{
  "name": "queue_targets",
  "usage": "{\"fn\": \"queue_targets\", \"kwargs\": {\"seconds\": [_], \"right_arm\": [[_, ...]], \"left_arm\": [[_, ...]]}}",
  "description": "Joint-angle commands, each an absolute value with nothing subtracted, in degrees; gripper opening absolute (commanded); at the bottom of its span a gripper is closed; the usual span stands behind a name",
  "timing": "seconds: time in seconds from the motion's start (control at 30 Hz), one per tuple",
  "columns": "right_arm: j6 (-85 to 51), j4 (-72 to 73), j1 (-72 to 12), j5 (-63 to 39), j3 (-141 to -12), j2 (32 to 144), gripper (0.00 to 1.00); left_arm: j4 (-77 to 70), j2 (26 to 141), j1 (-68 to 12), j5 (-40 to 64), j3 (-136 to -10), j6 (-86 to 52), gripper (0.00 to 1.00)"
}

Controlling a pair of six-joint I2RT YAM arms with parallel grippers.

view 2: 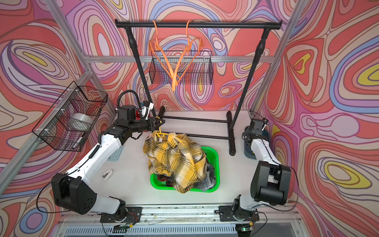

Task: Remove the clothespins securing long-sleeve shirts to the hanger
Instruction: Place the clamp in the storage box.

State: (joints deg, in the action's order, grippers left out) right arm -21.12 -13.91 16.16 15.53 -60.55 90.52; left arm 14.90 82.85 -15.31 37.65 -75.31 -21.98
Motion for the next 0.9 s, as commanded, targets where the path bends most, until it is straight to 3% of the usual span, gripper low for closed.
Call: {"fn": "queue_targets", "kwargs": {"seconds": [0.0, 0.07, 0.1, 0.17, 0.37, 0.47, 0.6, 0.77, 0.87], "right_arm": [[-21.0, -8.8, 17.6, 18.0, -63.8, 95.6, 0.0], [-21.2, -10.0, 18.2, 18.1, -66.3, 98.9, 0.05], [-21.3, -10.6, 18.4, 18.3, -67.5, 100.3, 0.22], [-21.6, -11.0, 18.7, 18.2, -68.2, 101.1, 0.4], [-21.2, -10.1, 18.7, 14.7, -66.6, 93.4, 0.7], [-20.0, -10.3, 18.4, 6.9, -65.0, 86.6, 0.7], [-14.4, -10.6, 14.9, -15.1, -63.7, 77.7, 0.65], [-3.2, -26.8, -0.2, -27.1, -72.4, 77.3, 0.63], [0.7, -31.9, -11.8, -28.0, -75.5, 77.7, 0.63]], "left_arm": [[9.8, 81.9, -15.2, 40.7, -75.0, -23.6, 0.0], [9.6, 81.9, -15.3, 40.9, -75.1, -23.5, 0.0], [9.1, 81.9, -15.2, 41.4, -75.0, -23.6, 0.0], [8.0, 81.9, -15.2, 42.1, -74.6, -23.9, 0.0], [7.9, 82.3, -15.3, 42.3, -74.4, -23.3, 0.0], [10.3, 82.5, -15.7, 40.2, -75.5, -21.9, 0.0], [18.5, 83.1, -17.0, 35.6, -78.6, -18.7, 0.0], [22.5, 83.4, -17.8, 31.6, -79.0, -18.7, 0.0], [24.5, 83.4, -18.6, 29.4, -79.4, -17.8, 0.0]]}}
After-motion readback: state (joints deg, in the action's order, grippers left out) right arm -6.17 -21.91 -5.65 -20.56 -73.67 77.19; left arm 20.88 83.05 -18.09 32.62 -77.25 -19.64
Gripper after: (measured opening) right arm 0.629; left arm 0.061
